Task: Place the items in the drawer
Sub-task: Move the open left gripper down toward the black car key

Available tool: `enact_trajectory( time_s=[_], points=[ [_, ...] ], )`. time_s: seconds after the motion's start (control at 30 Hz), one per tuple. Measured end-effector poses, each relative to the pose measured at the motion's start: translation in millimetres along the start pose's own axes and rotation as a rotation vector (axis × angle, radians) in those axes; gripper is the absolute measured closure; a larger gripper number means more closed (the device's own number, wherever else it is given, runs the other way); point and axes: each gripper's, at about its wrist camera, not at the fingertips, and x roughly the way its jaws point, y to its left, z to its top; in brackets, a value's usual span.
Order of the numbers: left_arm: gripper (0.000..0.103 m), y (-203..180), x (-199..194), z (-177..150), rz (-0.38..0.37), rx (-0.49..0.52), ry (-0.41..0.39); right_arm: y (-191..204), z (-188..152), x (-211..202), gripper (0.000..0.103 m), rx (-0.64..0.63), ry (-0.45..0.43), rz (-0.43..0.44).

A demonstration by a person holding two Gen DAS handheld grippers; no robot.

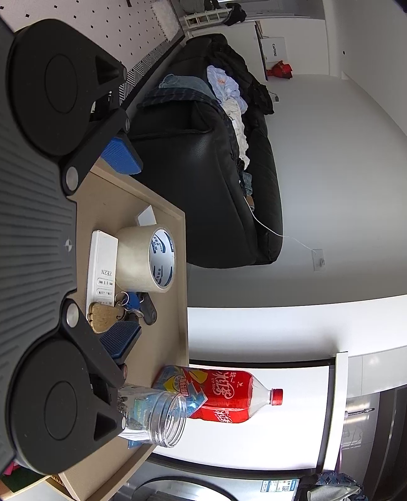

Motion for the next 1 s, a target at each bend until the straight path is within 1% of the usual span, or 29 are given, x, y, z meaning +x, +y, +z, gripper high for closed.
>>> enact_trajectory(
  time_s=[0.17, 0.33, 0.53, 0.67, 0.83, 1.0],
  points=[
    [0.000, -6, 11, 4, -0.003, 0.033, 0.006, -4, 2, -4, 0.011, 0.031, -0.013, 0.013],
    [0.000, -8, 21, 9, -0.010, 0.041, 0.018, -6, 3, -3, 0.011, 0.047, -0.001, 0.023],
    [0.000, -11, 34, 15, -0.012, 0.066, 0.035, -5, 0, 1, 0.011, 0.033, 0.006, 0.027],
    [0.000, -14, 41, 18, -0.029, 0.078, 0.045, -5, 1, 1, 0.011, 0.026, 0.003, 0.027],
    [0.001, -18, 53, 19, -0.073, 0.078, 0.092, -9, 3, 3, 0.011, 0.051, 0.011, 0.038],
    [0.001, -22, 61, 22, -0.087, 0.079, 0.103, -12, 5, 3, 0.011, 0.061, 0.015, 0.056]
  ],
)
